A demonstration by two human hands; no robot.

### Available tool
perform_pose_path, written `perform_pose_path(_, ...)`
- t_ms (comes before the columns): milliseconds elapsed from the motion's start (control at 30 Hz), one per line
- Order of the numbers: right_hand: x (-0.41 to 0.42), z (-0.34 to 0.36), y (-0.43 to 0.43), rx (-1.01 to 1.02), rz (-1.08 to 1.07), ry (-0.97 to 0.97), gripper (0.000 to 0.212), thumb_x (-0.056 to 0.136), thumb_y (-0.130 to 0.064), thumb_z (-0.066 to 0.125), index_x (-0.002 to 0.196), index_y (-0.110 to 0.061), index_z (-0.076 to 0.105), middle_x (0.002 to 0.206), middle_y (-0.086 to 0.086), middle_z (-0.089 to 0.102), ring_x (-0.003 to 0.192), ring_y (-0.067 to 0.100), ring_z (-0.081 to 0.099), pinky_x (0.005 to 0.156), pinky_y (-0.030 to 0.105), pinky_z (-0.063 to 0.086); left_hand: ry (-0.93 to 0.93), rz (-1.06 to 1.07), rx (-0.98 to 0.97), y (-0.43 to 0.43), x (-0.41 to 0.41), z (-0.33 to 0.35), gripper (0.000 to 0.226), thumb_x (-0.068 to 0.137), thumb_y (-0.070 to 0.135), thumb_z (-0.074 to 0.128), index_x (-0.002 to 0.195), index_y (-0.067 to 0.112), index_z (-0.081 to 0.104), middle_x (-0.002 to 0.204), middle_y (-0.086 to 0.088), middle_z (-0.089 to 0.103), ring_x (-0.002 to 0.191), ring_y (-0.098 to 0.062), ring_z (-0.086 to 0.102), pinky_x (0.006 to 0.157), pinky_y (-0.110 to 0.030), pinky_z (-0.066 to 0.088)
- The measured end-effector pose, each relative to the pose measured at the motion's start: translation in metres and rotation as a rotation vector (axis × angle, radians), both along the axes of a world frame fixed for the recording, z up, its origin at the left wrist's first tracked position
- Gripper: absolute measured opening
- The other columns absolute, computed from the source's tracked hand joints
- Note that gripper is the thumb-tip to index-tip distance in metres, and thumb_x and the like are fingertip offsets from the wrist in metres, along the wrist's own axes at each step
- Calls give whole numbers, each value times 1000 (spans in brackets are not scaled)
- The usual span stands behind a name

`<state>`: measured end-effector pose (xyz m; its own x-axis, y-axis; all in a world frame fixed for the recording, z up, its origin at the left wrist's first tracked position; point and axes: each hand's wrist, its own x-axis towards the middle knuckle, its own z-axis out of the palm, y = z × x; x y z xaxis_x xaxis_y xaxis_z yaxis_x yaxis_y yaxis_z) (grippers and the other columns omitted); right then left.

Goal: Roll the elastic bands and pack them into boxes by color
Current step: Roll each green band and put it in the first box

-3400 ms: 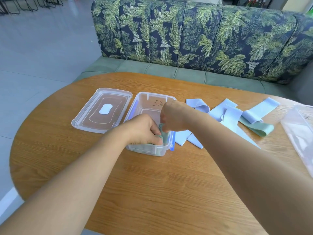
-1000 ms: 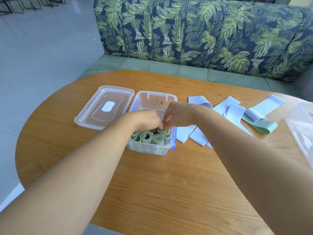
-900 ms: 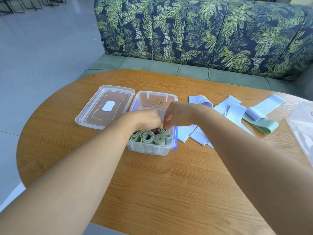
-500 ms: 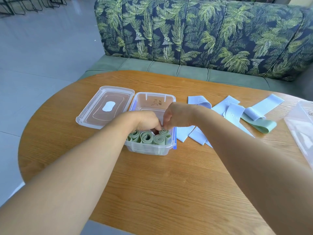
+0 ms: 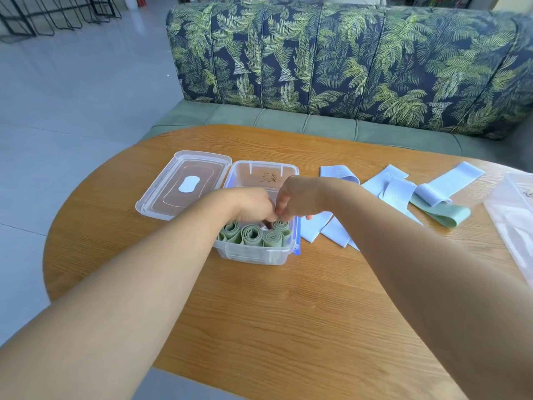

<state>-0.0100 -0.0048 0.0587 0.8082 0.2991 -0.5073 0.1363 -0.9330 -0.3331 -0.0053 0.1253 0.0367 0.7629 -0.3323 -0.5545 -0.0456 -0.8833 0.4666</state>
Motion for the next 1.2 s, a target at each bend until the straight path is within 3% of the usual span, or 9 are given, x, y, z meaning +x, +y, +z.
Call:
perform_pose_path(167, -3, 3, -2, -43, 35, -8, 31, 100, -20, 51, 127, -7, 61, 98, 7, 62, 65, 9, 58, 65, 17, 46, -27, -36, 27, 2, 0, -1, 12, 97, 21, 55, 96, 19, 67, 114, -4, 67, 112, -24, 59, 104, -43, 43)
perform_pose_path(300, -6, 6, -4, -40, 17, -15, 30, 102, -21, 48, 125, -7, 61, 96, 7, 66, 64, 8, 59, 59, 14, 42, -34, -37, 38, 0, 0, 0, 11, 97, 21, 56, 95, 20, 66, 114, -5, 67, 112, -24, 59, 103, -43, 45)
perform_pose_path(433, -2, 2, -6, 25, -1, -13, 28, 97, -13, 56, 121, -3, 63, 79, 5, 65, 59, 12, 59, 56, 19, 45, -24, 6, -3, 1, 0, 2, 19, 97, 20, 56, 109, 13, 69, 117, -4, 67, 115, -22, 58, 102, -36, 43)
perform_pose_path(567, 1, 3, -9, 16, -13, -46, 28, 96, -23, 53, 116, -9, 66, 101, 17, 73, 68, 21, 63, 66, 24, 47, -36, 31, -39, 0, 1, 8, 21, 98, 16, 53, 110, 8, 69, 122, -3, 65, 120, -21, 54, 93, -28, 36)
perform_pose_path(700, 1, 2, -22, 259, -121, -157, 18, 92, -14, 56, 99, -7, 72, 73, 11, 66, 54, 20, 62, 47, 18, 45, -98, 105, -118, 0, 5, 11, 23, 94, 14, 60, 114, 10, 70, 123, -3, 65, 121, -20, 54, 92, -26, 34)
perform_pose_path(867, -8, -4, -68, 567, -396, -390, 17, 88, -1, 58, 85, -12, 71, 82, 11, 71, 52, 16, 64, 45, 19, 44, -397, 240, -335, -4, -4, 21, 20, 93, 21, 60, 111, 19, 70, 115, 2, 68, 110, -16, 61, 93, -27, 46)
perform_pose_path(1033, -43, -9, -125, 650, -592, -461, 15, 89, -1, 57, 86, -7, 70, 77, 5, 69, 44, 6, 60, 48, 22, 46, -471, 51, -231, -29, -44, 15, 35, 89, 30, 67, 124, 28, 62, 134, 7, 56, 119, -23, 55, 100, -33, 44)
perform_pose_path(1100, -61, -12, -150, 683, -668, -487, 14, 90, -1, 59, 85, -7, 70, 75, 6, 70, 43, 6, 59, 46, 20, 45, -622, -106, -97, -39, -60, 7, 43, 86, 35, 69, 127, 30, 60, 137, 6, 53, 133, -21, 41, 111, -32, 28)
perform_pose_path(1200, -88, -19, -182, 698, -777, -506, 15, 90, -4, 60, 81, -9, 69, 79, 7, 71, 47, 10, 60, 49, 23, 44, -771, -335, 29, -57, -81, -1, 49, 85, 38, 68, 132, 29, 56, 140, 11, 49, 139, -13, 31, 110, -24, 11)
